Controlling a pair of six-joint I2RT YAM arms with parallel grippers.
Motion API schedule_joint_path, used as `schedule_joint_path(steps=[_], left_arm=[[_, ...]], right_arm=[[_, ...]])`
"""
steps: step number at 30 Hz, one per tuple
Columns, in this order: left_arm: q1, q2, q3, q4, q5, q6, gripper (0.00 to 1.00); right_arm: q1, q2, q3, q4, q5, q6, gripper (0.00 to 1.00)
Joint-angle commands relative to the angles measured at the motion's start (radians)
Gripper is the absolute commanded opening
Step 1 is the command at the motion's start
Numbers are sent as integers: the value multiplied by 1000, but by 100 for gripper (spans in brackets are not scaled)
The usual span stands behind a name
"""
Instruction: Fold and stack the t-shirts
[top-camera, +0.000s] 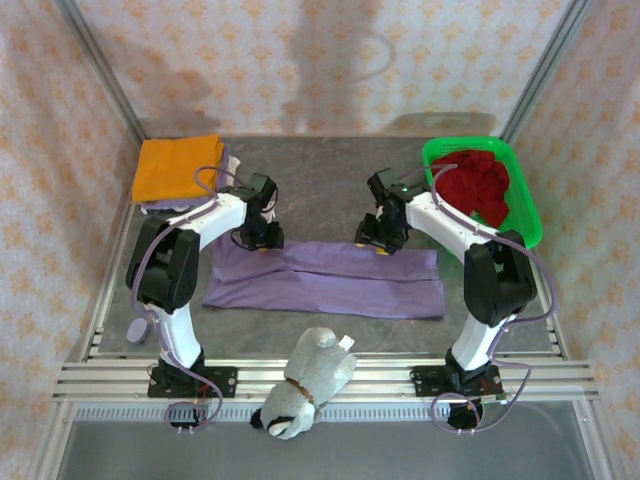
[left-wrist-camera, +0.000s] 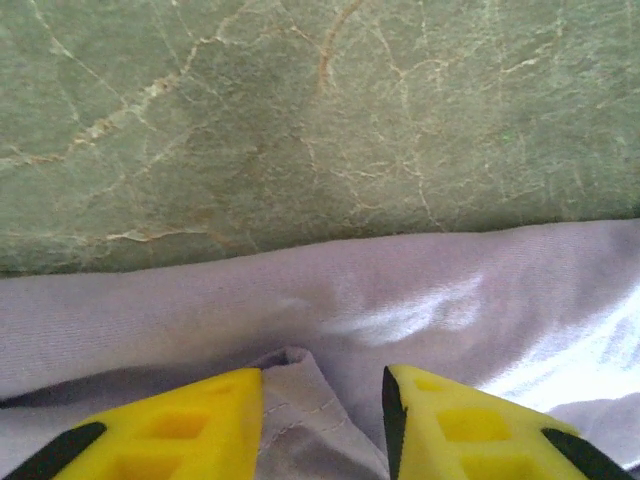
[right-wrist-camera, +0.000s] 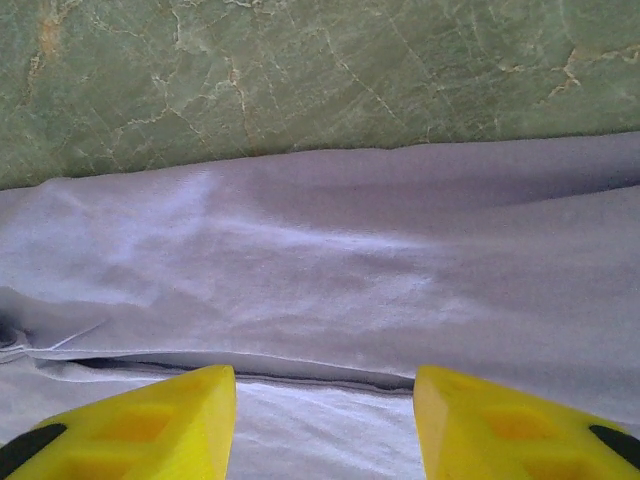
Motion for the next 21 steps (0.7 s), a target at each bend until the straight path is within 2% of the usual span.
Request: schedule_joint_path(steps=[1, 6, 9, 15, 21], left_arm=[[-9, 20, -6, -13, -119, -13, 35], [-35, 25, 9, -56, -184, 3, 25], [-36, 17, 1, -57, -184, -6, 20], [-42, -14, -7, -62, -163, -29, 2], [-55, -55, -6, -113, -125, -61, 0]], right_arm=[[-2, -41, -12, -27, 19, 5, 50], [-2, -45, -7, -34, 24, 1, 50], [-2, -48, -5, -43, 33, -4, 50], [-1, -67, -11, -50, 41, -10, 50], [-2, -78, -32, -39, 37, -8, 50]])
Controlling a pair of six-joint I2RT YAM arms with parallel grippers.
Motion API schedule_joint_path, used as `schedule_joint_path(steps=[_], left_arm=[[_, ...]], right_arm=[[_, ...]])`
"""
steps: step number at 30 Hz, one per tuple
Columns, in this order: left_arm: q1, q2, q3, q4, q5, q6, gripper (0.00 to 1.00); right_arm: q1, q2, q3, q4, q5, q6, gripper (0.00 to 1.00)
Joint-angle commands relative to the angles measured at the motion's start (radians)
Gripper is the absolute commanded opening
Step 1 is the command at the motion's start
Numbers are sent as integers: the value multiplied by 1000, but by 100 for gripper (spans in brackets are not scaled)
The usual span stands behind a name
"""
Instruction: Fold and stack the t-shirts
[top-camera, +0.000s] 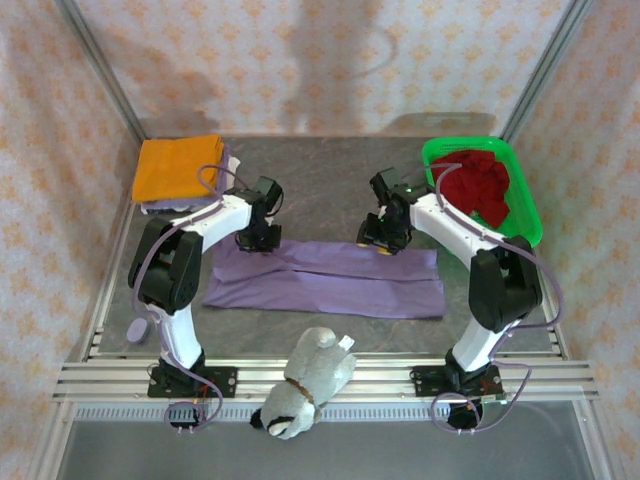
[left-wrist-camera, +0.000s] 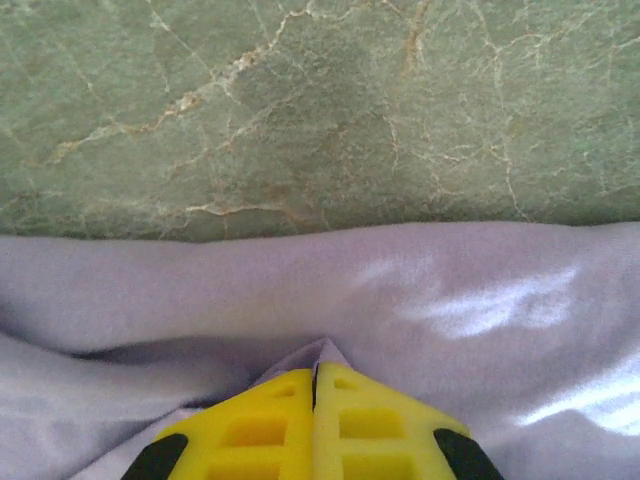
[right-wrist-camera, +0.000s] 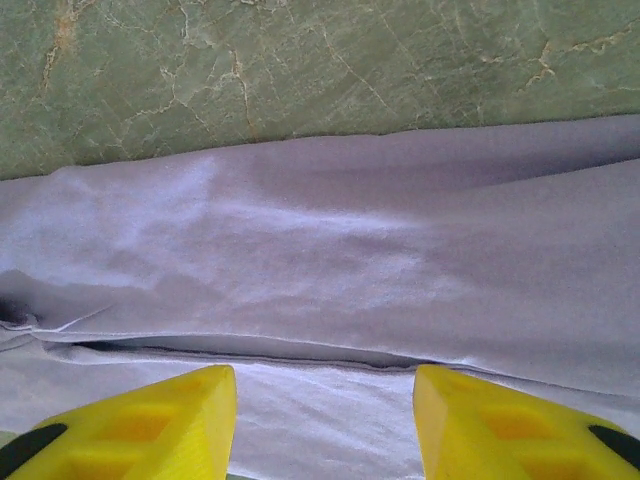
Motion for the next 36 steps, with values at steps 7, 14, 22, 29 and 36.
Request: schedule_joint_path(steps=[7, 14, 22, 29, 36], left_arm=[[-89, -81, -44, -123, 12, -104, 0], [-160, -133, -115, -142, -3, -250, 1], [-279, -196, -193, -170, -35, -366, 31], [-306, -254, -153, -212, -29, -365, 41], [-210, -168, 60, -340, -89, -216, 31]], right_arm=[[-2, -46, -34, -6, 19, -6, 50], [-2, -50, -45, 3, 14, -8, 50], [-2, -26, -35, 14, 5, -5, 50], [-2, -4, -4, 7, -3, -11, 50], [-2, -2, -6, 1, -11, -14, 50]])
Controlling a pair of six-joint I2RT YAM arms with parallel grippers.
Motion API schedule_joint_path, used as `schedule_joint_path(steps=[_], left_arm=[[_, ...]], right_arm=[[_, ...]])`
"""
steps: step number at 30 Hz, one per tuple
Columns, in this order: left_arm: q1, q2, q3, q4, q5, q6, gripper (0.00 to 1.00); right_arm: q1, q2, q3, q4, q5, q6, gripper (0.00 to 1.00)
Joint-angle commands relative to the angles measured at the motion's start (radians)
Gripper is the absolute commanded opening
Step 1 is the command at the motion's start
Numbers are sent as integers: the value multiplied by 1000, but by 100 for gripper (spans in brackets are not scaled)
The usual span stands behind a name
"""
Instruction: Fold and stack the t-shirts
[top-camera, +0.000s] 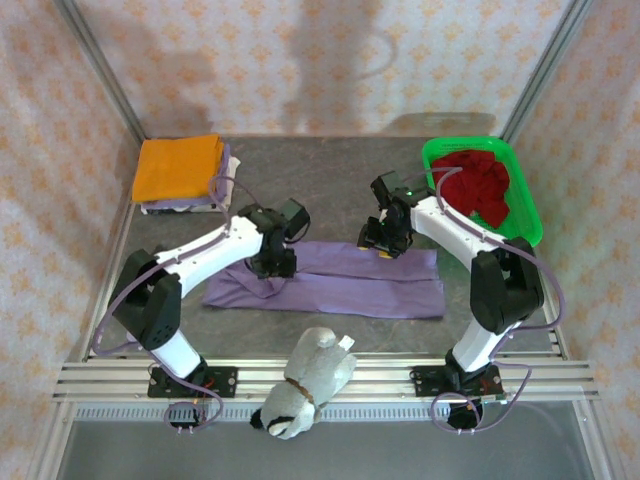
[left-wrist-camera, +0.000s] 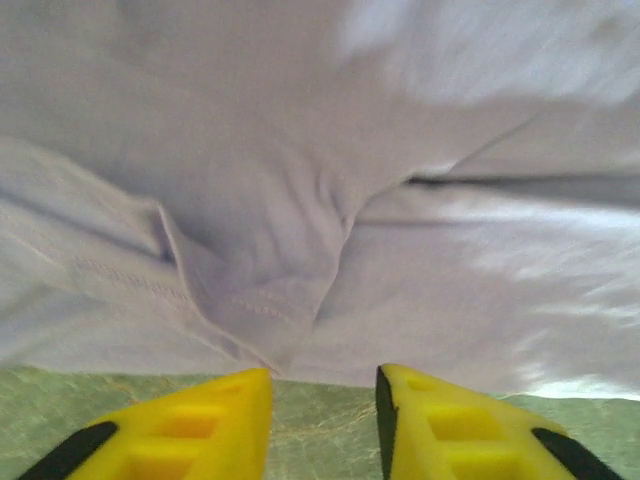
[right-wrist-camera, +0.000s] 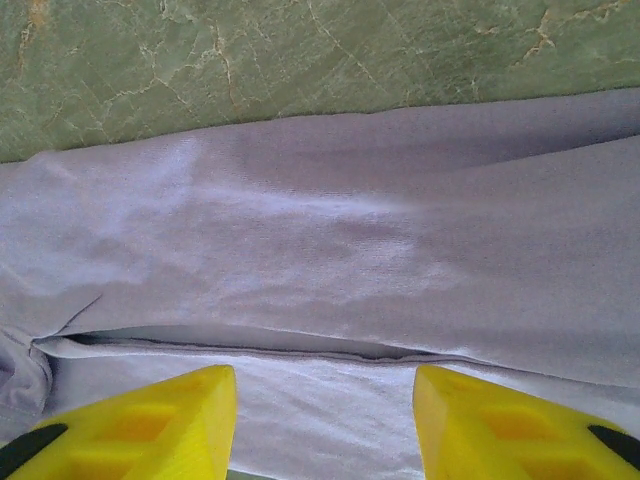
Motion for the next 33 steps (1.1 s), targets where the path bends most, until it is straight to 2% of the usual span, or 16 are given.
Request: schedule_joint_path(steps=[1, 4, 6, 11, 15, 25, 33], left_arm=[[65, 62, 95, -87, -59, 120, 27], [110, 159, 177, -118, -54, 203, 14], [117, 236, 249, -163, -100, 246, 7], [134, 335, 313, -168, -133, 286, 6], [144, 365, 288, -157, -99, 291, 6], [143, 271, 71, -110, -78, 236, 6], [96, 115, -88, -106, -23, 157, 6]], right_arm=[[-2, 6, 22, -10, 0, -14, 50], [-2, -6, 11, -9, 3, -11, 50], [-2, -11, 6, -11, 3, -12, 50], [-2, -32, -8, -12, 5, -10, 50], [-2, -40, -19, -15, 6, -15, 50], [-2, -29, -20, -3, -3, -17, 50], [-2, -16, -15, 0, -9, -23, 50]])
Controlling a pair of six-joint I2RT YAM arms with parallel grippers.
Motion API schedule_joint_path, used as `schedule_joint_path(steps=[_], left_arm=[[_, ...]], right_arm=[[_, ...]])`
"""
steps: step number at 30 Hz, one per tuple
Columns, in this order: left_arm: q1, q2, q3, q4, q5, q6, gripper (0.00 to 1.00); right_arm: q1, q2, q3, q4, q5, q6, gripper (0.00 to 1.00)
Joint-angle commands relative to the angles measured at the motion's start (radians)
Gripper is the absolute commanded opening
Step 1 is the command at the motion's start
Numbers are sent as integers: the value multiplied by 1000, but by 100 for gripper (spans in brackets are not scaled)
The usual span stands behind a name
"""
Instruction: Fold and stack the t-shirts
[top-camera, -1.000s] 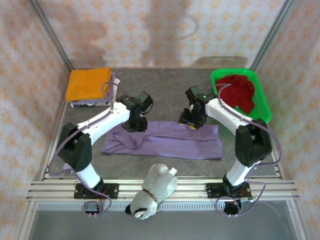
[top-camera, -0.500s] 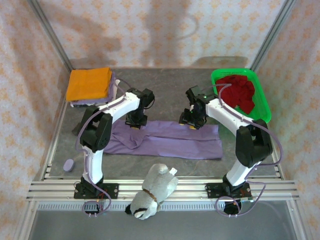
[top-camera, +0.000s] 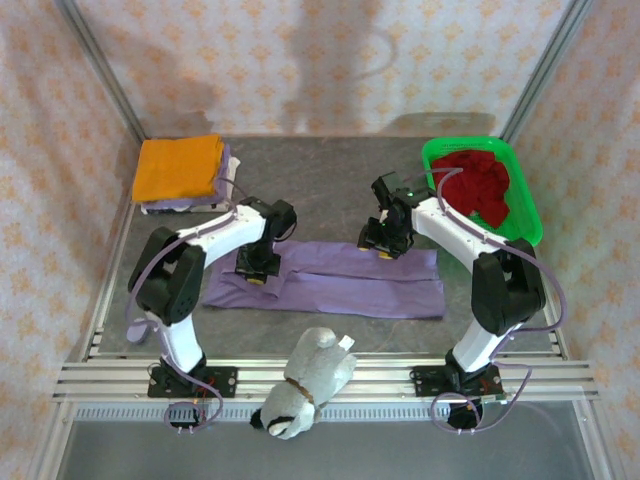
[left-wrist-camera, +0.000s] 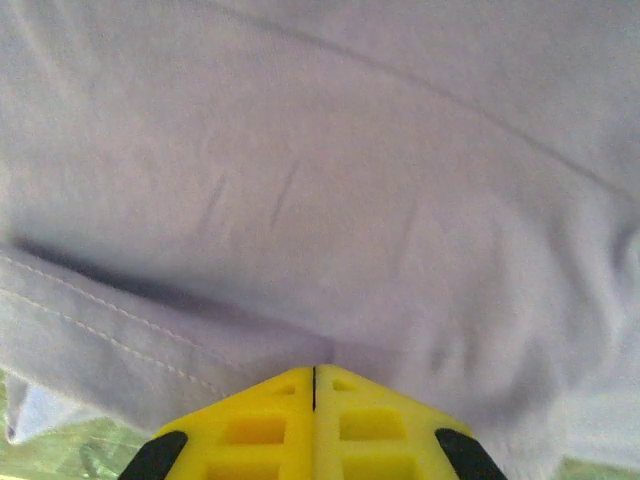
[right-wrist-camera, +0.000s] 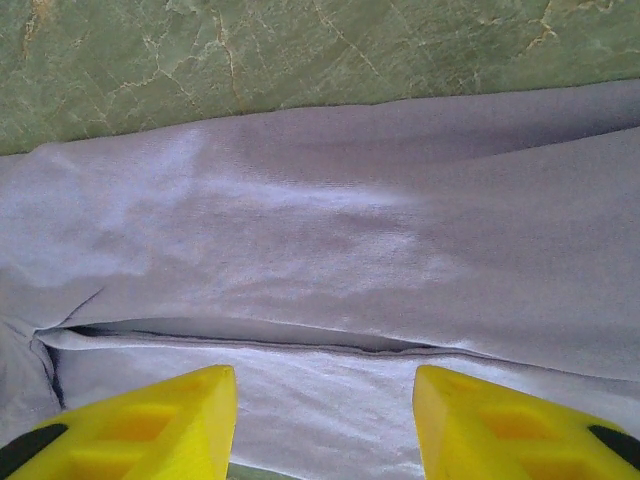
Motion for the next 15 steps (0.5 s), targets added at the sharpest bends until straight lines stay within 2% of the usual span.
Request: schedule_joint_path(steps=[1, 8, 15], left_arm=[[-14, -36, -74, -1, 38, -59, 6], [-21, -89, -136, 9, 105, -82, 6], [8, -141, -8, -62, -6, -59, 5]], right_arm=[[-2, -3, -7, 1, -2, -18, 50], [-1, -1, 0, -5, 1, -26, 50], [-2, -1, 1, -6, -1, -23, 50]])
